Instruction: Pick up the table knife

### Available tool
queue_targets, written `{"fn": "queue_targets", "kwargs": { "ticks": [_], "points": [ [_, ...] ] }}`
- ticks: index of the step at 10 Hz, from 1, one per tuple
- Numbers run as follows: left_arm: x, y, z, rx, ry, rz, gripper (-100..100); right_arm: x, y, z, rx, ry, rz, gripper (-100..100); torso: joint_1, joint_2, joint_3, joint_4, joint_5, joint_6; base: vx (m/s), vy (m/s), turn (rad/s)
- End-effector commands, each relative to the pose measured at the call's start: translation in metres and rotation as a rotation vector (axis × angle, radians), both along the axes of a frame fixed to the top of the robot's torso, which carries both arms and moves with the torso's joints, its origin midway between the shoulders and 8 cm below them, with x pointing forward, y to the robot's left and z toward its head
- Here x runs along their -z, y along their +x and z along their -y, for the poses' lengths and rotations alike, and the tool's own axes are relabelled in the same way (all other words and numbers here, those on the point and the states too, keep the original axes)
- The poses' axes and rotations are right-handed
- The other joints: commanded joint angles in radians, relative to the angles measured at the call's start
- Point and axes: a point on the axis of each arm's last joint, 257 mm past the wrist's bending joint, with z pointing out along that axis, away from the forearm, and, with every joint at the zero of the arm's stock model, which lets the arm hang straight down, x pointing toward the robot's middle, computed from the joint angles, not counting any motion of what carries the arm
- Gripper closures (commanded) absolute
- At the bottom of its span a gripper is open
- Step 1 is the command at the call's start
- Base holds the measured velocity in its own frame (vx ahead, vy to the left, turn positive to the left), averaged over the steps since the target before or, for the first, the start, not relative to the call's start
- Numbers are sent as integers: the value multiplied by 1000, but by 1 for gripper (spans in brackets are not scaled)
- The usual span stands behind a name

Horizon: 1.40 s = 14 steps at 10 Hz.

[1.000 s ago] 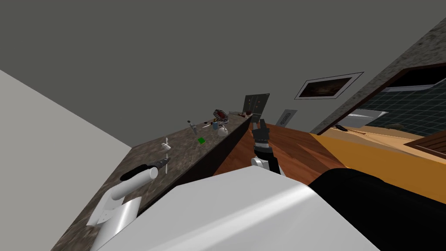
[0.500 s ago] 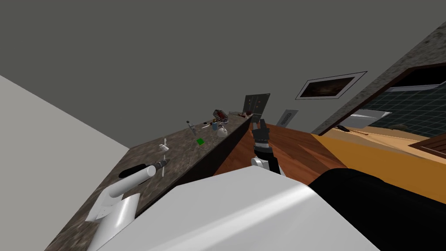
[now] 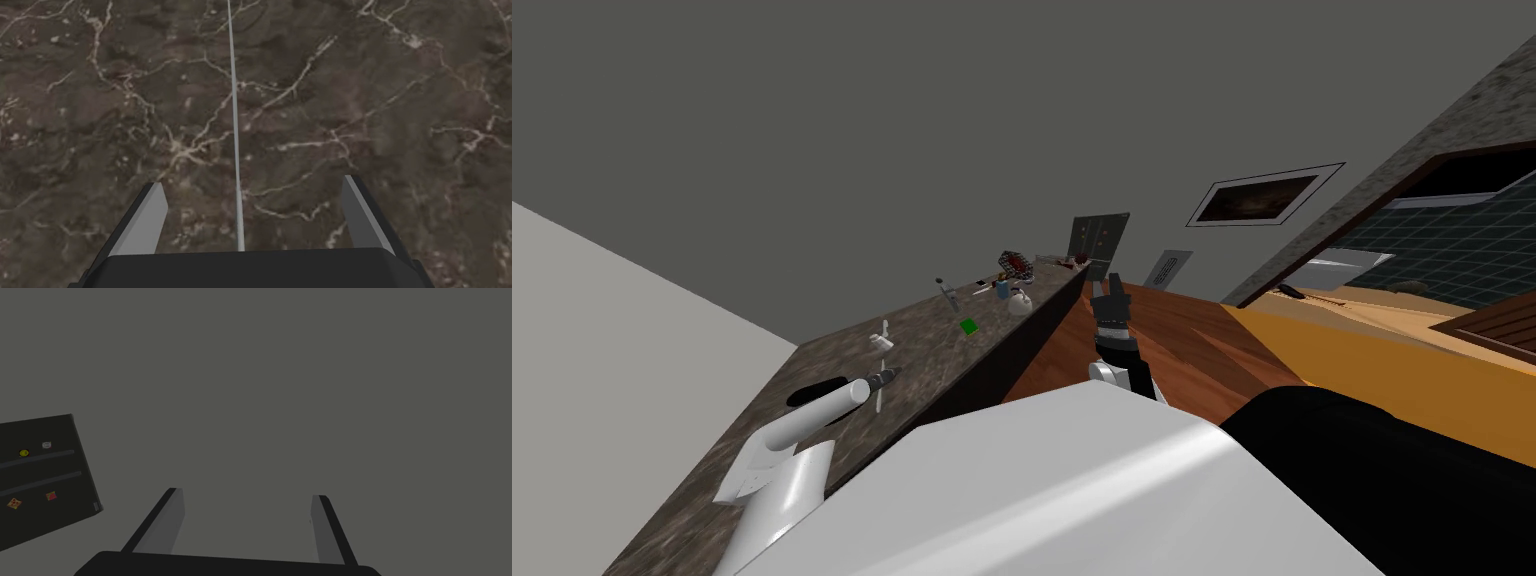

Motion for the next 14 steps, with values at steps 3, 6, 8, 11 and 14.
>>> {"fn": "queue_targets", "kwargs": {
  "ticks": [3,6,8,11,14],
  "points": [
    [10,2,-12,-53,0,1,-100,0,0,0,0,0,0,0,2,2,1,1,1,-1,-63,51,-149],
    [12,3,-13,-60,0,2,100,0,0,0,0,0,0,0,2,1,0,0,1,-1,-41,24,-63],
    [12,2,-15,-64,0,3,100,0,0,0,0,0,0,0,1,-2,-1,-1,1,1,-2,2,10],
    [12,3,-13,-60,-1,4,0,0,0,0,0,0,0,0,0,-4,-3,-2,1,-1,-1,1,-6],
    [2,1,-3,-12,1,2,100,0,0,0,0,0,0,0,-1,-8,-5,-3,0,-2,72,-37,185]
  ]
}}
